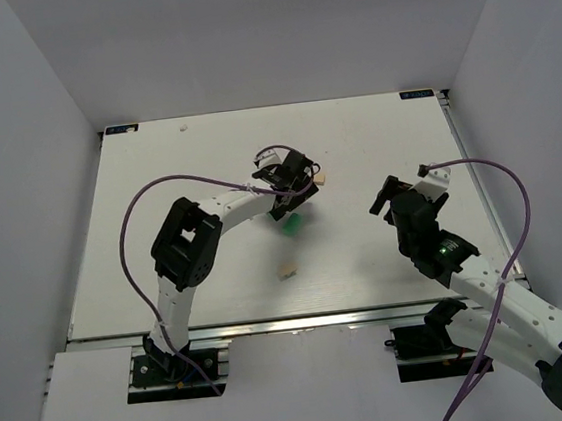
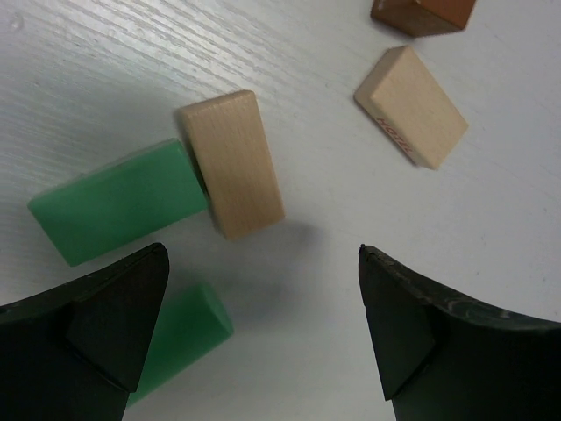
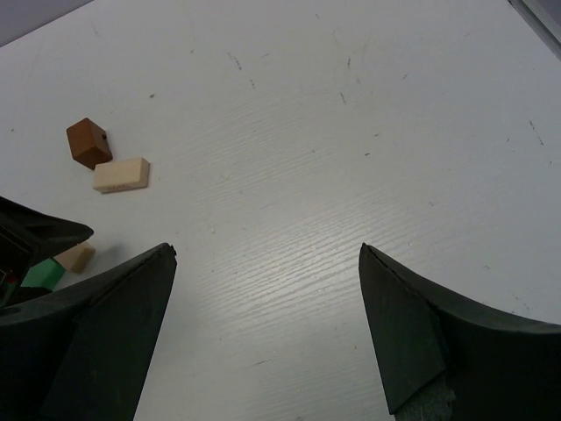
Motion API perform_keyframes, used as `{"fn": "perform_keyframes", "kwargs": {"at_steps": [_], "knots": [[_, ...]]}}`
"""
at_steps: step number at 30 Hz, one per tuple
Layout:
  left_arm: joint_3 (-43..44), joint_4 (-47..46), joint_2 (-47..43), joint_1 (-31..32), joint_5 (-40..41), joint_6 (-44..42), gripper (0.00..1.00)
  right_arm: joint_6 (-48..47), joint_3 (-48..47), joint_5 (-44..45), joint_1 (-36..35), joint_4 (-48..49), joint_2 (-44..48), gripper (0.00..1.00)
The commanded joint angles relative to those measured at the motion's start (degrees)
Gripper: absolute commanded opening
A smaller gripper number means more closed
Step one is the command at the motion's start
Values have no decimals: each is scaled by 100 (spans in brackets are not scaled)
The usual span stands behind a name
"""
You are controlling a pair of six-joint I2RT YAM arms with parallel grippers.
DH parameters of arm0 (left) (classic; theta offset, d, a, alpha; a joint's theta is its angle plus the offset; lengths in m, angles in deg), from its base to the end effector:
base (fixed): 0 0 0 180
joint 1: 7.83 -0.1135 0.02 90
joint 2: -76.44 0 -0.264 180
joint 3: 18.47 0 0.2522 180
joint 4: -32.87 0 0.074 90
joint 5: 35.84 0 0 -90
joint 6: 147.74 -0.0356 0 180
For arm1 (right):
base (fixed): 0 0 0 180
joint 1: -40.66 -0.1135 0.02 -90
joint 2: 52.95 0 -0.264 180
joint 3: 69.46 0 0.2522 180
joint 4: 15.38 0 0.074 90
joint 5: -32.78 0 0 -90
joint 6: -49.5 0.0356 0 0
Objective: Build the wood block tower
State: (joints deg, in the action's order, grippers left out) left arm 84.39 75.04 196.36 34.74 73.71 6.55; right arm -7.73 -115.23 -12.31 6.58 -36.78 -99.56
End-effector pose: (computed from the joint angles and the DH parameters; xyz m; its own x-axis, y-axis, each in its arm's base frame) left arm 0.3378 -0.2942 0.1759 -0.7353 -0.4775 -0.4810 -0.3483 0.8750 -0.3362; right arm 0.1654 0.0815 0.2641 -0.1854 0.3374 -0.9229 0.2911 0.9159 0.2763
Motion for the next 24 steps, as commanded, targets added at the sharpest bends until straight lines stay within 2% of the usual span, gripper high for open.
{"fn": "perform_keyframes", "kwargs": {"at_steps": [1, 8, 12, 13, 24], "knots": [[327, 359, 14, 6, 566, 338, 98, 27, 19, 343, 16, 61, 73, 89], [1109, 842, 620, 6, 1059, 593, 98, 36, 37, 458, 25, 8, 126, 89], [1452, 956, 875, 6, 1130, 576, 90, 54, 28, 554, 25, -1, 135, 89], [1574, 983, 962, -3, 1130, 567, 86, 62, 37, 572, 34, -1, 135, 89], [1716, 1167, 1227, 6, 1305, 769, 71, 97, 37, 739, 34, -53, 143, 89]]}}
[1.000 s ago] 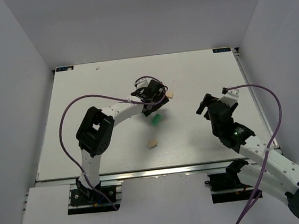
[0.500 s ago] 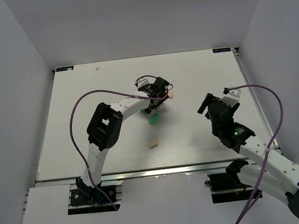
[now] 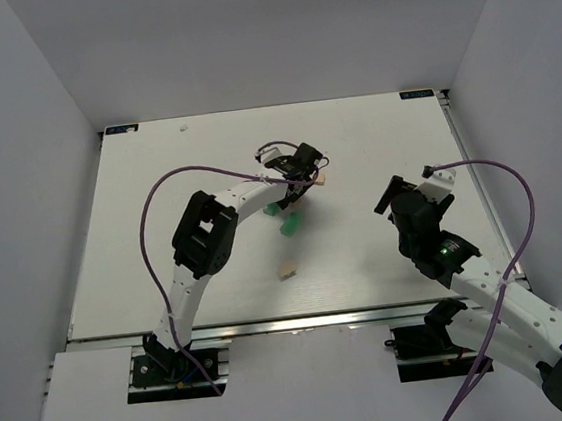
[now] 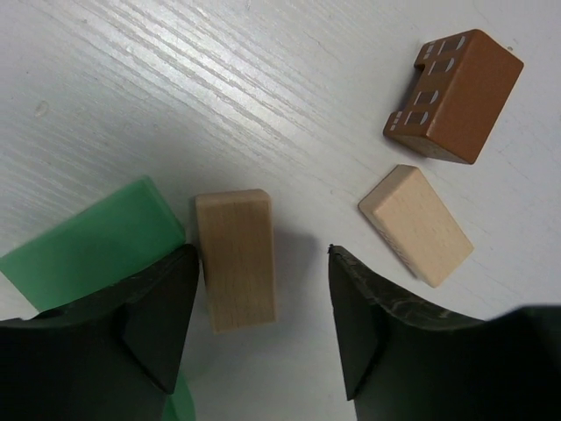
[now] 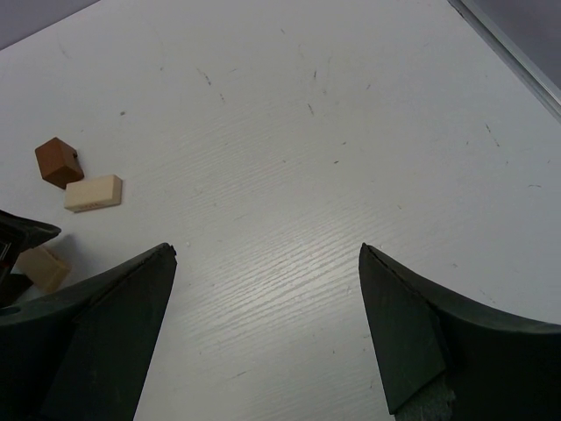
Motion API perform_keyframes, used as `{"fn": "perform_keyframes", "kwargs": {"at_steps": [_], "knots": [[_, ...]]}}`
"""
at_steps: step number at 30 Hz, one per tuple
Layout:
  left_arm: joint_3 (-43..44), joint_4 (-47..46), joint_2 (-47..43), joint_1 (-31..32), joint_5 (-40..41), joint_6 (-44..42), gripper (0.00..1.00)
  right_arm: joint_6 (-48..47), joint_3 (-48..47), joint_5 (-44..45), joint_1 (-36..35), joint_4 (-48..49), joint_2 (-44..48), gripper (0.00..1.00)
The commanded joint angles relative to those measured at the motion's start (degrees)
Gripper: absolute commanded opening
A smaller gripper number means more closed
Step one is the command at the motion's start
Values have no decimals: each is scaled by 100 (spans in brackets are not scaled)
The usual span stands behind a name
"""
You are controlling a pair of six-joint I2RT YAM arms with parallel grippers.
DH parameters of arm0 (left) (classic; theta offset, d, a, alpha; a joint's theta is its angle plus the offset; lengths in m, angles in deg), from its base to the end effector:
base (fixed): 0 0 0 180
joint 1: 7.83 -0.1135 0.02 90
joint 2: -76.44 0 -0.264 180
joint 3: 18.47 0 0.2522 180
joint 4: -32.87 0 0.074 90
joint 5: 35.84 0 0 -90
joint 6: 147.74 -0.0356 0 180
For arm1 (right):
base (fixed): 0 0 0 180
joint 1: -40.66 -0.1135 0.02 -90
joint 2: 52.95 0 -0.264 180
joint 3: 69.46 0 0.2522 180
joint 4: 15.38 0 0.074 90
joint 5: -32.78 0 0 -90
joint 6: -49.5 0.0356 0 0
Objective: Build the wood block tower
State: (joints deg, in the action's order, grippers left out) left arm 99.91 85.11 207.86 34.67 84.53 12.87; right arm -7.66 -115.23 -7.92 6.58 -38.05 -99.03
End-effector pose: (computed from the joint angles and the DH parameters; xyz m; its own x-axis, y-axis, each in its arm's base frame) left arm 0.3691 -0.3138 0.1594 -0.6251 -0.5310 -0.5720 -0.4900 0.8375 -0.2420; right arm 0.1630 0.0777 0.2643 -0.1563 0.3212 -0.9340 0.3541 0.9010 0.2506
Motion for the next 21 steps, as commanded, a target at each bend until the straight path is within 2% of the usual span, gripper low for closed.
{"fn": "perform_keyframes", "kwargs": {"at_steps": [1, 8, 12, 14, 21], "knots": [[182, 177, 95, 13, 232, 137, 69, 100, 37, 317, 34, 73, 91, 89], [401, 415, 358, 4, 303, 32, 58, 161, 63, 405, 34, 56, 126, 89], [419, 406, 437, 4, 373, -170, 56, 196, 98, 466, 42, 56, 196, 89], [437, 389, 473, 4, 408, -380, 52, 196, 116, 484, 42, 64, 240, 89], [305, 10, 508, 13, 408, -1505, 51, 179, 160, 528, 42, 108, 267, 89]]}}
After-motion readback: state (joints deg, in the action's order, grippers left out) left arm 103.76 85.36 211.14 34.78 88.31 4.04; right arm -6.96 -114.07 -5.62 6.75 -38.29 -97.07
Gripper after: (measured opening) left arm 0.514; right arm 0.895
